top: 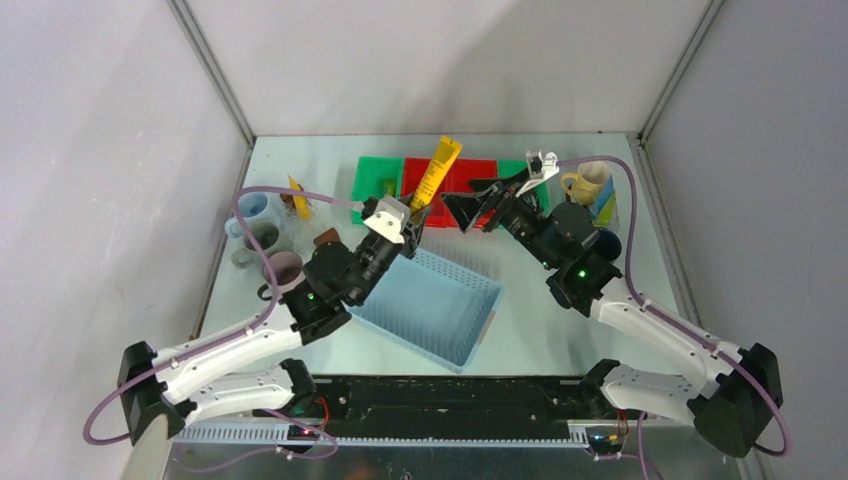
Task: Prepare toiletry sets of a toothbrush and toothpaste on the tray
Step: Pick up the toothpaste from the storage box.
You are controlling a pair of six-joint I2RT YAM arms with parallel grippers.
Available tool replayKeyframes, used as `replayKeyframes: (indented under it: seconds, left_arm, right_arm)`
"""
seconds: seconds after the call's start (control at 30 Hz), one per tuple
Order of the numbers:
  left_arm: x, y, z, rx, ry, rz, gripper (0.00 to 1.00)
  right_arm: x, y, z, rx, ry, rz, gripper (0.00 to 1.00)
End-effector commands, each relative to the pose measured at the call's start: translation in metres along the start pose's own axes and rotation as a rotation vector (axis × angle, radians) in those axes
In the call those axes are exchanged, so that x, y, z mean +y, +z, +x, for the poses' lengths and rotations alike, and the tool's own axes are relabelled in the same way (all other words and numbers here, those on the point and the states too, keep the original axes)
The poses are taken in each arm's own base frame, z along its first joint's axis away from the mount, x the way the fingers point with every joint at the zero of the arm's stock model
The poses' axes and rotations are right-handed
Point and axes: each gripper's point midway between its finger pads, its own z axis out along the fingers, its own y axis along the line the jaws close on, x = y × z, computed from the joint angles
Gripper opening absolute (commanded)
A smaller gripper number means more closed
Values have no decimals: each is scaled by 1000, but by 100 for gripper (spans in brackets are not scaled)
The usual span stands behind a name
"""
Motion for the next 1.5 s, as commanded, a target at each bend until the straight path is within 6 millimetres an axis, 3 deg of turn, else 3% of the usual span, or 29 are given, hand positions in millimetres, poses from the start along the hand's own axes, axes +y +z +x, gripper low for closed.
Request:
replayKeyframes:
  seconds: [0.0,0.4,0.7,0.8,0.87,1.0,1.13,1.2,1.33,1.47]
  left_arm:
    - [-3,2,-20,-82,30,-18,0]
    - [-29,1,-20,-92,44,33,0]
    - [-24,0,-20,-108,49,-20,0]
    - [-25,0,-19,-112,53,-18,1]
    - [-27,0,-18,-109,52,-13,5]
    - [-27,-4,-17,-96,31,-3,23]
    - [-25,-13,-13,-61,23,17,51]
    - [-25,-18,-12,-27,33,41,60]
    - [-22,-29,-16,49,35,73,74]
    - [-15,-34,-26,105,-13,61,80]
  right_arm:
    - [29,8,-30,-85,26,-103,87]
    - [42,14,-19,-51,67,-188,82]
    - [50,15,-1,23,109,-241,63]
    - [50,14,1,30,105,-247,51]
    - [53,13,-1,27,93,-260,45]
    - [52,11,-1,28,51,-261,30]
    - [46,8,2,43,-28,-252,20]
    - [41,5,4,59,-74,-242,15]
    - [27,1,10,87,-196,-201,12]
    - [12,-2,17,122,-309,-159,12]
